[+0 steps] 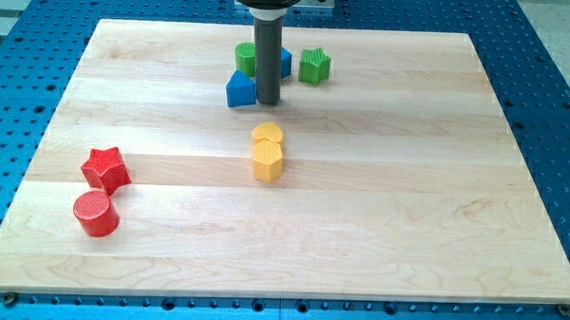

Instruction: Move the blue triangle away from the green circle

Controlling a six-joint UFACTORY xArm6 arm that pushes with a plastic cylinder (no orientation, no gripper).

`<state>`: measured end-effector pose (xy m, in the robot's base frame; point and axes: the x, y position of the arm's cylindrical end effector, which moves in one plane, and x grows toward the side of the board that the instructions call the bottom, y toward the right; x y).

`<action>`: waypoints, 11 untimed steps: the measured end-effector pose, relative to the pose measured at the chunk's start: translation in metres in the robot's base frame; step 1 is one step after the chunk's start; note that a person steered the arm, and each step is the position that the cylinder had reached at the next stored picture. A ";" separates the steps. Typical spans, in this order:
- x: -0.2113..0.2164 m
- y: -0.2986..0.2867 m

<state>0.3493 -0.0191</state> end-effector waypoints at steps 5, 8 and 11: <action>-0.009 -0.016; -0.006 -0.037; 0.015 -0.129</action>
